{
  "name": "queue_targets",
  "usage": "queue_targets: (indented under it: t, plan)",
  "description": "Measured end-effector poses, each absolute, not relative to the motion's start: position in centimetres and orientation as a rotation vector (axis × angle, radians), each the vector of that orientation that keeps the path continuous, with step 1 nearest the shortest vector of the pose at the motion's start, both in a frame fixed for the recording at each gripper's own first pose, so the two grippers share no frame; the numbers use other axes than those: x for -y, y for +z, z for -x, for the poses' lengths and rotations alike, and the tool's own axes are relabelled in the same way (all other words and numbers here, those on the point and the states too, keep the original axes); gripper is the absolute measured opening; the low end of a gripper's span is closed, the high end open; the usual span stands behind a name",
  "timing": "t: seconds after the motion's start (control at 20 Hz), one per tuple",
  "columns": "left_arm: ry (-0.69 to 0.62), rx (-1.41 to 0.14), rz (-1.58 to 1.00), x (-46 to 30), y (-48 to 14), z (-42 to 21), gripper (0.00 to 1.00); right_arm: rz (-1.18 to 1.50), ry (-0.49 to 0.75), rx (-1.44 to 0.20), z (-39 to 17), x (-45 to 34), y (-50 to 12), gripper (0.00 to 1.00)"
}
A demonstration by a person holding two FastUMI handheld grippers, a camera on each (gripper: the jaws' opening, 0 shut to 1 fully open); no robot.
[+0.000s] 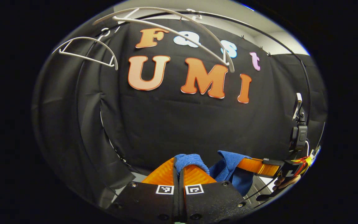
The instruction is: Grasp the clothes on the hanger with both hands and then place them into the laundry hamper below.
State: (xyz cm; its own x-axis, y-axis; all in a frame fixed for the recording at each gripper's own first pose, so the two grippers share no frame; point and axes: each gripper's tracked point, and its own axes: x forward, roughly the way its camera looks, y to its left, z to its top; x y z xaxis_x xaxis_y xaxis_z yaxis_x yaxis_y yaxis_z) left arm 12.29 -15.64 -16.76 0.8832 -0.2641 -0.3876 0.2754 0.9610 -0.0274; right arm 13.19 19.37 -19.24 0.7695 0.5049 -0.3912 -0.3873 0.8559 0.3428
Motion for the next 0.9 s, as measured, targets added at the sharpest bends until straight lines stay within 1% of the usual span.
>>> queue_targets:
  t: [0.05, 0.2, 0.35, 0.55, 0.75, 0.8, 0.9]
  plan:
    - [-0.273, -0.429, -0.031, 15.7, -18.5, -12.2, 0.0, -0.252, 0.479, -0.517, -12.2, -18.9, -21.0, 0.07]
    - [-0.257, -0.527, -0.021, 15.5, -24.0, -11.4, 0.0, -0.215, 0.431, -0.572, -11.8, -18.0, -25.9, 0.07]
    - [-0.249, -0.635, 0.011, 15.5, -28.8, -10.1, 0.0, -0.196, 0.426, -0.661, -10.6, -17.4, -30.9, 0.07]
    - [-0.216, -0.745, -0.014, 14.2, -34.8, -8.7, 0.0, -0.142, 0.371, -0.736, -9.7, -15.3, -36.9, 0.07]
    - [-0.181, -0.839, -0.037, 13.2, -39.4, -7.8, 0.0, -0.114, 0.336, -0.8, -8.4, -14.1, -41.5, 0.07]
    - [-0.18, -0.862, -0.036, 13.5, -40.5, -7.4, 0.02, -0.105, 0.327, -0.813, -8.1, -13.8, -42.3, 0.07]
    - [-0.175, -0.902, -0.035, 13.4, -42.2, -7.0, 0.0, -0.088, 0.31, -0.837, -8.1, -13.0, -44.0, 0.07]
